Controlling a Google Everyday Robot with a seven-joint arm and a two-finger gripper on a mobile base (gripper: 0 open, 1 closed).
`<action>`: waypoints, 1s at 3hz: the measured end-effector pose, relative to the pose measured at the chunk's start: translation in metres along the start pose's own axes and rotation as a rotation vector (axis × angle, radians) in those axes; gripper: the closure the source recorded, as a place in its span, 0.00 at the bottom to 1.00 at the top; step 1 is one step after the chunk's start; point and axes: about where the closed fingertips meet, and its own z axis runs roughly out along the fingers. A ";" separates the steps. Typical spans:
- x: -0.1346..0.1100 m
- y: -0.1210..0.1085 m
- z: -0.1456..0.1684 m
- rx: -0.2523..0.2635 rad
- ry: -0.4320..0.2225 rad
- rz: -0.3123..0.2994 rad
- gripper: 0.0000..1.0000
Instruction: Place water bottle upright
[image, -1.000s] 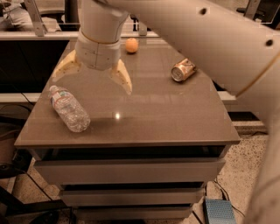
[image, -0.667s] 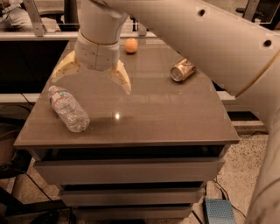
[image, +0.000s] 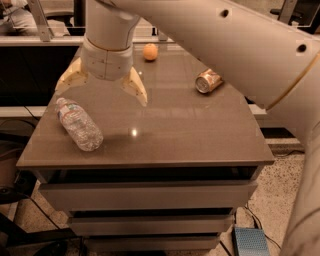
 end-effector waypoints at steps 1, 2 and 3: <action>0.003 -0.017 0.016 -0.041 0.036 -0.134 0.00; 0.018 -0.034 0.041 -0.077 0.070 -0.295 0.00; 0.035 -0.056 0.066 -0.092 0.081 -0.415 0.00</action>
Offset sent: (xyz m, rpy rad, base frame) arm 0.0358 0.0758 -0.0516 -0.1421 -0.2446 0.4408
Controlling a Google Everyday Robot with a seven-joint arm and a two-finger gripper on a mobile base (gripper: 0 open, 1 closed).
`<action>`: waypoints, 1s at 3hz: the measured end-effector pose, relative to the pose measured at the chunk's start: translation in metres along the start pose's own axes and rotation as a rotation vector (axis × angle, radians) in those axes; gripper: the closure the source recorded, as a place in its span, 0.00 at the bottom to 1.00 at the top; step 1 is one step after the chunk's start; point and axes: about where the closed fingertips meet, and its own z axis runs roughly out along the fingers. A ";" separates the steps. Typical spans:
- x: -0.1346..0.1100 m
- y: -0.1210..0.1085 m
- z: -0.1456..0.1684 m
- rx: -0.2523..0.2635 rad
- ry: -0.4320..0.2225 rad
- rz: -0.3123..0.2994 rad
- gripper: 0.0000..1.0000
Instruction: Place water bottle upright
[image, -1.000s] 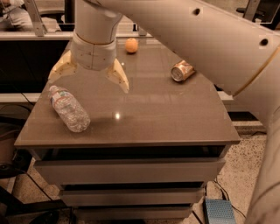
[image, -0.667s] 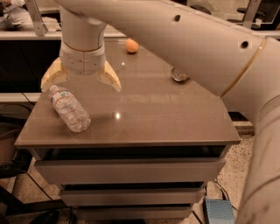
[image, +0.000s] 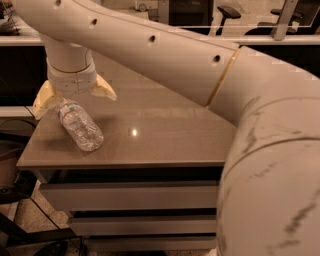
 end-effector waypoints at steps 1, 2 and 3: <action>0.014 -0.009 0.027 0.008 -0.020 -0.048 0.00; 0.014 -0.015 0.048 0.011 -0.052 -0.064 0.00; 0.016 -0.021 0.059 0.000 -0.067 -0.098 0.18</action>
Offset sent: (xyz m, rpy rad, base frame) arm 0.0135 0.0400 -0.0635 -0.0461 0.0685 0.0930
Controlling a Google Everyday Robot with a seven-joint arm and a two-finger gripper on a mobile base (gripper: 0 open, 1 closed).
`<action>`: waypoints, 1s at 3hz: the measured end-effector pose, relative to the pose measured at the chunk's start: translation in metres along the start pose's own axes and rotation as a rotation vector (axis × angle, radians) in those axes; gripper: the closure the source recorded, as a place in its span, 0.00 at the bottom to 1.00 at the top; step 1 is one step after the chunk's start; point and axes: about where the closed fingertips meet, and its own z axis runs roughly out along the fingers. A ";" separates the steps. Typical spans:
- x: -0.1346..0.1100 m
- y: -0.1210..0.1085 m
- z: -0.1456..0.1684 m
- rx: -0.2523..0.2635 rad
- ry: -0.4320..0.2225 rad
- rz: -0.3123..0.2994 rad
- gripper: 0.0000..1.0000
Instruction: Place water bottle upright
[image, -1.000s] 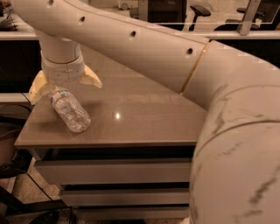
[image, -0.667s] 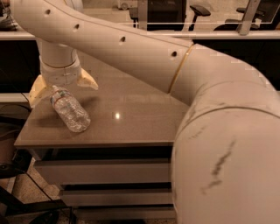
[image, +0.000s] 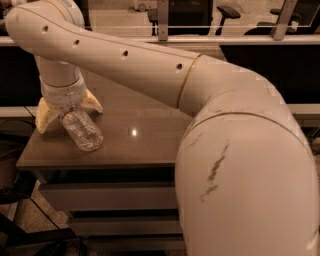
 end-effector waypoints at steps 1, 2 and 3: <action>0.006 -0.008 -0.004 -0.027 0.004 -0.042 0.41; 0.011 -0.015 -0.014 -0.061 0.022 -0.093 0.64; 0.018 -0.016 -0.033 -0.087 0.046 -0.151 0.89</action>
Offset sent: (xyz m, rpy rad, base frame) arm -0.0015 0.0209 0.0366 -0.0797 -0.1202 0.1293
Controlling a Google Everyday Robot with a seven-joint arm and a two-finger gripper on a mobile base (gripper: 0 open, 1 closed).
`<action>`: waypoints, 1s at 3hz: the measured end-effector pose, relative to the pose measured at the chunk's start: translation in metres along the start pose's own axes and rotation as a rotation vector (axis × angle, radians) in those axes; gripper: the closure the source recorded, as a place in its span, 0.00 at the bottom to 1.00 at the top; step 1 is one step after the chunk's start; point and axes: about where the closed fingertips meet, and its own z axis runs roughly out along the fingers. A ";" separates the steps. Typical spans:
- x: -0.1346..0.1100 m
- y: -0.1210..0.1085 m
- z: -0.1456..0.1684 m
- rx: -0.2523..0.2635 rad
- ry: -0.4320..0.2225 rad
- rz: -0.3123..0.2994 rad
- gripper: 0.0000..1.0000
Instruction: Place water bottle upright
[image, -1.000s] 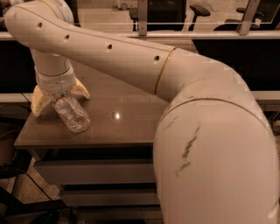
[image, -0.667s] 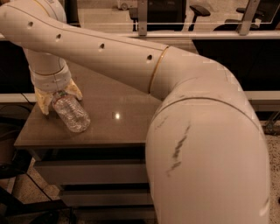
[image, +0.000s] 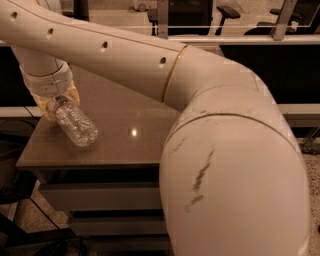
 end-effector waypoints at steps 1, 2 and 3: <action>0.008 0.005 -0.024 0.026 0.039 -0.057 1.00; 0.012 0.007 -0.053 0.107 0.126 -0.147 1.00; 0.010 0.011 -0.084 0.218 0.255 -0.258 1.00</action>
Offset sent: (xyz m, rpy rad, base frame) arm 0.0028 -0.0190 0.1023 0.2914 -0.0871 0.3440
